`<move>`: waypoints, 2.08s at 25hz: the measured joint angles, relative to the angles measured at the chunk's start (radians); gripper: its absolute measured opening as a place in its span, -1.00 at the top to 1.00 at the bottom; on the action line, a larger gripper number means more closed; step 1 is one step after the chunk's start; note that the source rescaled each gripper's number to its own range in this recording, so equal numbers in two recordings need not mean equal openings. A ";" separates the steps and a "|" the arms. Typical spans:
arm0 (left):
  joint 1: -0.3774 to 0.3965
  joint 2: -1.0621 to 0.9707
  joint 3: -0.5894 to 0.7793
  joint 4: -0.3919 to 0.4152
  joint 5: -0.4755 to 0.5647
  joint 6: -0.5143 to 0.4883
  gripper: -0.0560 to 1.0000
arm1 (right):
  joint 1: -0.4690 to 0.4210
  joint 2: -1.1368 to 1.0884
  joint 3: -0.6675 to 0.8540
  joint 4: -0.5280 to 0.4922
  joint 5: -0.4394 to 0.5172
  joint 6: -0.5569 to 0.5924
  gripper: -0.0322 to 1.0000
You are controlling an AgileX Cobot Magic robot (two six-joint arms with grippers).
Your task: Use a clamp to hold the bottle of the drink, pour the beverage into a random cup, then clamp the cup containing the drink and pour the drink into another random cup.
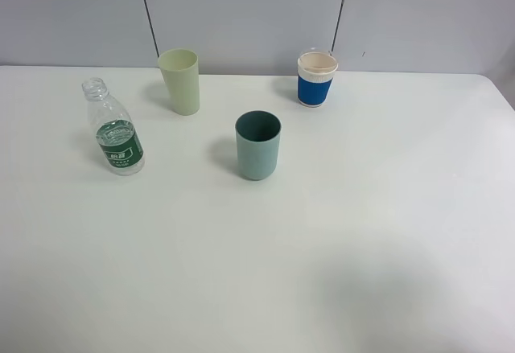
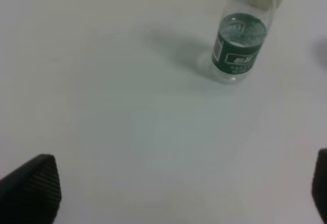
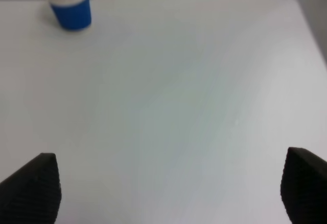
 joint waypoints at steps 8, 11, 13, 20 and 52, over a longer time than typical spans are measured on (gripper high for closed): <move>0.000 0.000 0.000 0.000 0.000 0.000 -1.00 | 0.000 0.000 0.049 0.035 -0.024 0.000 -0.16; 0.000 0.000 0.000 0.000 0.000 0.000 -1.00 | 0.000 0.000 0.049 0.035 -0.024 0.000 -0.16; 0.000 0.000 0.000 0.000 0.000 0.000 -1.00 | 0.000 0.000 0.049 0.035 -0.024 0.000 -0.16; 0.000 0.000 0.000 0.000 0.000 0.000 -1.00 | 0.000 0.000 0.049 0.035 -0.024 0.000 -0.16; 0.000 0.000 0.000 0.000 0.000 0.000 -1.00 | -0.146 0.000 0.049 0.035 -0.024 0.000 -0.16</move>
